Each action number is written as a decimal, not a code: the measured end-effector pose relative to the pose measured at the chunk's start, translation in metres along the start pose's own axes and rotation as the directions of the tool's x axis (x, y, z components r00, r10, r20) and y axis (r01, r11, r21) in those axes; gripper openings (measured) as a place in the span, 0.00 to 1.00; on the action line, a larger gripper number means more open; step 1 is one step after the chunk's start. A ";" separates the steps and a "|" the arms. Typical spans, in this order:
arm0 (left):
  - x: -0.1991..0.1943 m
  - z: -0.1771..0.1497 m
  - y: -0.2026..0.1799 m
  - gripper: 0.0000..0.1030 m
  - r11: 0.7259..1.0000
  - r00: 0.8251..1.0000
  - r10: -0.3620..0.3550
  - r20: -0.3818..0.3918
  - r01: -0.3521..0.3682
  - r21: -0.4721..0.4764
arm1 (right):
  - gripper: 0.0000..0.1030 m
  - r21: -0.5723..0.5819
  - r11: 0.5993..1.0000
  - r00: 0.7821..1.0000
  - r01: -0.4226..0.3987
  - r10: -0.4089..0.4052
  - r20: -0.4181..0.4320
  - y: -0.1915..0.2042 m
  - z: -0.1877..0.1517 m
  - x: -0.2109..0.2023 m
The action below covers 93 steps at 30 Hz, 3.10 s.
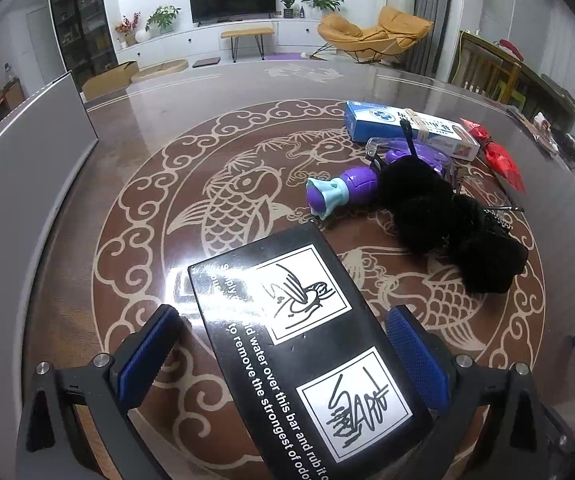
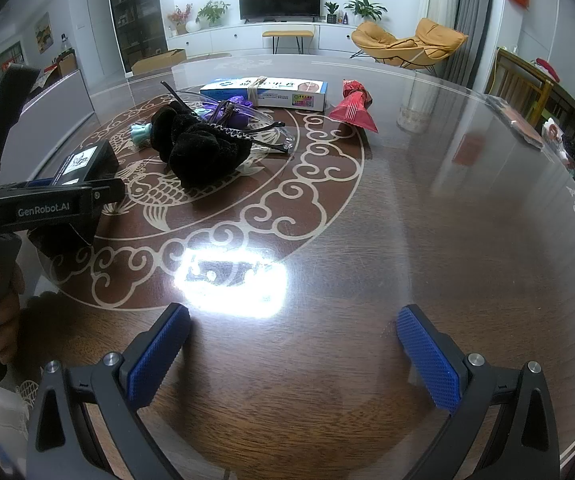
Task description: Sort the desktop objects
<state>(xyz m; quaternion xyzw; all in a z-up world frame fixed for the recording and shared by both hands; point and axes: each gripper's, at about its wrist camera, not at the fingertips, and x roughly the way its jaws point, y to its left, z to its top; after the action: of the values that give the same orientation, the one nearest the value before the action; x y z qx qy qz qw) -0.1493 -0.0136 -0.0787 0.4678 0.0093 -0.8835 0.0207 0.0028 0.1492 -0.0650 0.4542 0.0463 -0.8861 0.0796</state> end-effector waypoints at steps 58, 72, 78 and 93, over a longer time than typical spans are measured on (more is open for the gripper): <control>-0.021 -0.030 0.030 1.00 0.994 0.998 -0.055 0.007 0.054 0.092 | 0.57 0.081 0.975 0.978 -0.207 0.207 0.015 0.006 -0.019 -0.027; -0.015 -0.017 0.024 0.97 0.985 0.995 -0.089 -0.038 0.094 0.147 | 0.84 -0.046 0.955 0.956 -0.292 0.293 0.026 0.006 -0.005 -0.034; -0.033 -0.021 0.008 0.56 0.968 0.991 -0.134 0.007 0.129 0.214 | 0.30 -0.167 0.941 0.953 -0.294 0.276 -0.122 0.046 0.002 -0.014; -0.237 -0.053 0.194 0.56 0.975 0.954 -0.146 0.260 0.184 -0.127 | 0.30 -0.198 0.815 0.831 -0.544 0.556 0.003 0.174 0.084 -0.122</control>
<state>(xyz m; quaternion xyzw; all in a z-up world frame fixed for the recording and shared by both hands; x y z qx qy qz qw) 0.0365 -0.1984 0.0881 0.3477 0.1121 -0.9307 -0.0170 0.0382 -0.0228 0.0816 0.4112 -0.0055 -0.8302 0.3763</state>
